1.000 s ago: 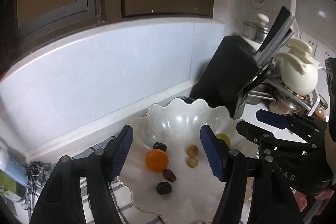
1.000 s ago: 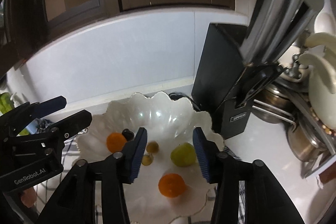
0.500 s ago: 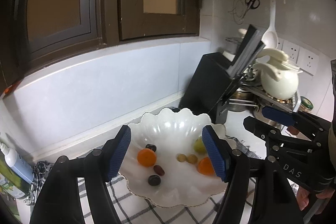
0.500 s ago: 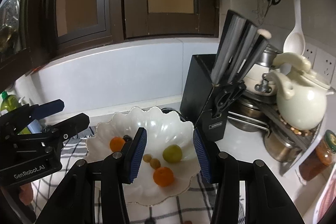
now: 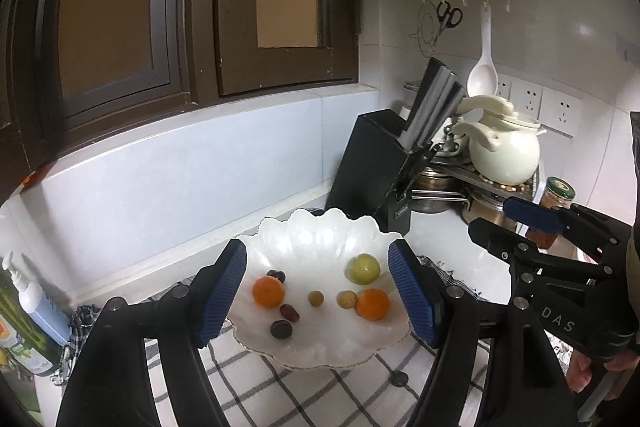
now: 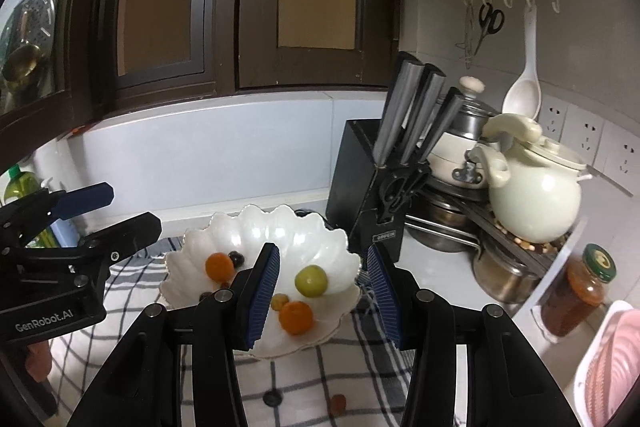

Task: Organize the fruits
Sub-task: 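Withdraw both open grippers from the bowl toward the remaining fruits on the cloth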

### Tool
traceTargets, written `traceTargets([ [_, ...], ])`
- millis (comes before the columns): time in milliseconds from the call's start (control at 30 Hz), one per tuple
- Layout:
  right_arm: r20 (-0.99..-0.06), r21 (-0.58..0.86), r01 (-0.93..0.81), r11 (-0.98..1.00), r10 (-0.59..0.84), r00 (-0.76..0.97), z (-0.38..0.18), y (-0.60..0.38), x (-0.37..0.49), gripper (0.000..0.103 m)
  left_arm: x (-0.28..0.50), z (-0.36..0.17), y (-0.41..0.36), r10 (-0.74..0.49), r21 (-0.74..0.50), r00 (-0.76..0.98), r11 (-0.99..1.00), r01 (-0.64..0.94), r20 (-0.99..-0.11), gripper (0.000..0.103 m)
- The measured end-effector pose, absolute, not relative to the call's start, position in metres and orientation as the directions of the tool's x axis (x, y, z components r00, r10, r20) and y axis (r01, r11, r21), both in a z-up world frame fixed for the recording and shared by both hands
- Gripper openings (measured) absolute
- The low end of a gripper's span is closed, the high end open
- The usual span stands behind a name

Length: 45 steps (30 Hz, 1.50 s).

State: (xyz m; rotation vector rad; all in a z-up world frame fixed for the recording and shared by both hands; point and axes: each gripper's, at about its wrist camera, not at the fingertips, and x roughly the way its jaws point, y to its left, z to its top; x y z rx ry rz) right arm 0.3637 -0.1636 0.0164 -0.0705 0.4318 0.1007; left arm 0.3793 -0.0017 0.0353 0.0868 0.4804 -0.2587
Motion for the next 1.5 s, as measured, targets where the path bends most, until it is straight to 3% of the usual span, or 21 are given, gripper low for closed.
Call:
traceTargets([
  [767, -0.417, -0.039, -0.06, 0.997, 0.039, 0.908, -0.005, -0.177, 0.315, 0.047, 0.34, 0.005, -0.016, -0.288, 0.022, 0.796, 0.935, 0.353, -0.532, 0.073],
  [1500, -0.513, -0.038, -0.047, 0.998, 0.021, 0.858, -0.056, -0.188, 0.299, 0.047, 0.323, -0.042, -0.028, -0.325, 0.01, 0.744, 0.913, 0.408, -0.584, 0.073],
])
